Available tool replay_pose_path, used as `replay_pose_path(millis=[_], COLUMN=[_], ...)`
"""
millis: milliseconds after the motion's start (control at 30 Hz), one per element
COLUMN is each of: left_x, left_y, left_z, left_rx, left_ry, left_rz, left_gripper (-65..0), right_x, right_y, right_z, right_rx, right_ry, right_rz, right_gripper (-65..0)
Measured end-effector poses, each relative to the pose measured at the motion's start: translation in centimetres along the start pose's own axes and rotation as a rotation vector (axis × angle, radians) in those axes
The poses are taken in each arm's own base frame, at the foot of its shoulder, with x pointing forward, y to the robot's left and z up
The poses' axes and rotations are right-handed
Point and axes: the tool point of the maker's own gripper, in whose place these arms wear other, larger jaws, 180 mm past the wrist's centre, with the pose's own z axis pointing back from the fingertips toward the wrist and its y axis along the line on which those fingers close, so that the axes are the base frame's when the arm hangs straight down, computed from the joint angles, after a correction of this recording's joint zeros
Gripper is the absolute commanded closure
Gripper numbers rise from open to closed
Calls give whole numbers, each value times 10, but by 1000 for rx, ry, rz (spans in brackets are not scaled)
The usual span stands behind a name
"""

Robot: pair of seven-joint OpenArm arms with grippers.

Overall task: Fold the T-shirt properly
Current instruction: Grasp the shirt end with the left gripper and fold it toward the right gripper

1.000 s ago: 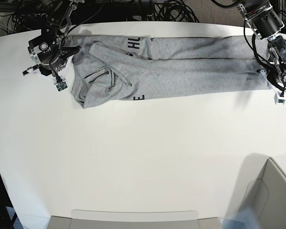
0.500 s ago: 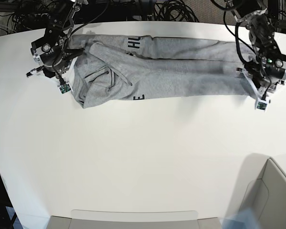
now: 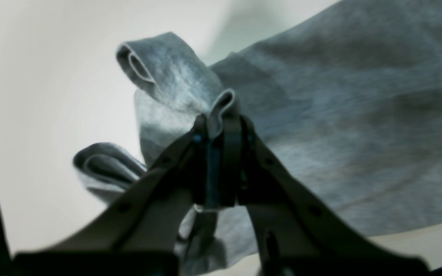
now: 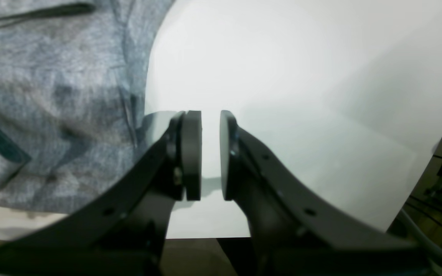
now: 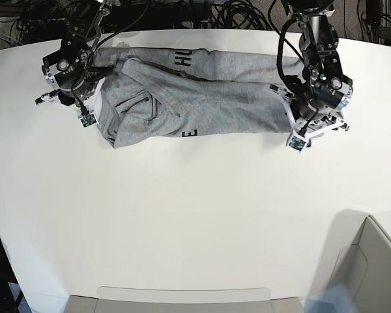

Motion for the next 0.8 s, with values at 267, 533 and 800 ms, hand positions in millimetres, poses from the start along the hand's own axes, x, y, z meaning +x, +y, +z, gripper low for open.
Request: replay_pose_path(millis=[267, 533, 800], left_x=[16, 27, 31], left_y=[-58, -81, -90], left_z=[-2, 0, 1], left_rx=[-123, -172, -192], left_ry=[-30, -55, -65], left_rz=[-105, -123, -140], left_gripper=[0, 0, 0], right_x=[-1, -1, 0], right_y=[0, -1, -1], right_z=[0, 0, 0], right_rx=[-1, -2, -2], right_ry=[3, 2, 2], right_rz=[2, 2, 1], right_gripper=[-78, -78, -78])
